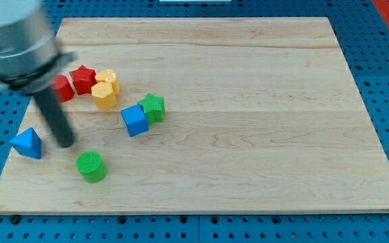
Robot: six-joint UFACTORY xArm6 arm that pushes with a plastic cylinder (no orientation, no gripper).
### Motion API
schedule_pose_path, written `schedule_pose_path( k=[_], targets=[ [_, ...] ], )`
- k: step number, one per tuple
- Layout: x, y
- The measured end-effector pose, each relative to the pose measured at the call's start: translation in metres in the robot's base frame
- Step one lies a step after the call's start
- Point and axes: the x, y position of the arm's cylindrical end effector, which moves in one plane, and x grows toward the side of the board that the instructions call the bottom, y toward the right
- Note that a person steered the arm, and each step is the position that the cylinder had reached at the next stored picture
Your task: Push the green circle slightly towards the bottom left of the blue cube
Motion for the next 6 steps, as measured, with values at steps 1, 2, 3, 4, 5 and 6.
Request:
schedule_pose_path(
  k=[1,2,3,4,5,6],
  targets=[
    [0.009,-0.009],
    [0.019,-0.011],
    [0.042,-0.034],
    [0.069,0.014],
    [0.062,0.104],
    [0.039,0.141]
  ],
)
